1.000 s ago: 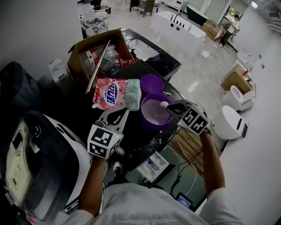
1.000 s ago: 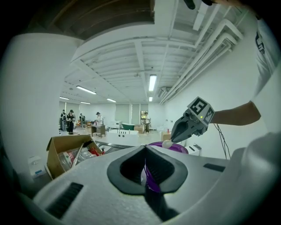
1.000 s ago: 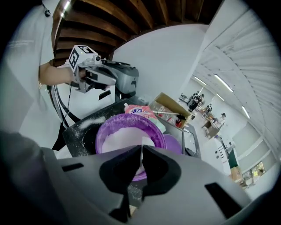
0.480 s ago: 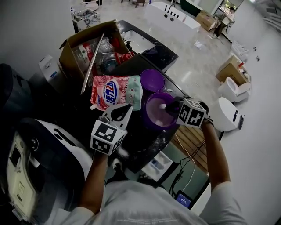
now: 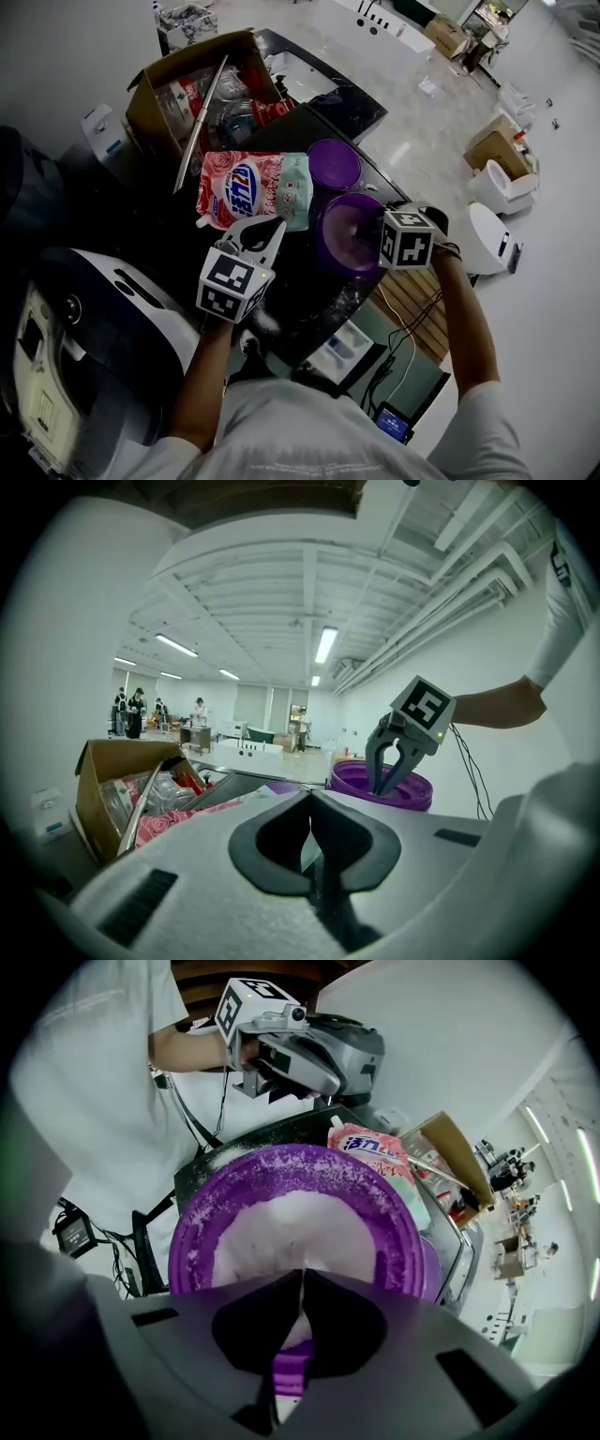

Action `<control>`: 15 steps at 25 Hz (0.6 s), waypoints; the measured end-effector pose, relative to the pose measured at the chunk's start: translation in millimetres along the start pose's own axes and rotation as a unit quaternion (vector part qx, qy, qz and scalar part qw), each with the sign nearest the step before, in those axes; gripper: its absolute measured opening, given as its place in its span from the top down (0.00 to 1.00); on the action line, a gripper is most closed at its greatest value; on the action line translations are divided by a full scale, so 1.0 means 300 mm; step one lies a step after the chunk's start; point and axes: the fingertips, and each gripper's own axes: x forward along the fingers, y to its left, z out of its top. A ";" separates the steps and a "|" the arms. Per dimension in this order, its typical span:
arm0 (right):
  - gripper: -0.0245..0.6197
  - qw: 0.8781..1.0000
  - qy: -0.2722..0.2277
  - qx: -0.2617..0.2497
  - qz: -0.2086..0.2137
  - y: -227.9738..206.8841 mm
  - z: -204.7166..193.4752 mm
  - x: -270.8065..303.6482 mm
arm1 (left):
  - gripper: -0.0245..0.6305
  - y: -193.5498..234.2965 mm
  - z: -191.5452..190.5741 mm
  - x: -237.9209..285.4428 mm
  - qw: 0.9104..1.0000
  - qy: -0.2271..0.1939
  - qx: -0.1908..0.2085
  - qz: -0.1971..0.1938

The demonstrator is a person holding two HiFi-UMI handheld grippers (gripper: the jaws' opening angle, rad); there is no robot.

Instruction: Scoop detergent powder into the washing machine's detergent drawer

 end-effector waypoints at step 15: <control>0.94 0.991 0.059 -0.062 0.100 0.064 -0.035 0.023 | 0.95 0.000 -0.037 0.019 1.000 0.021 0.006 0.002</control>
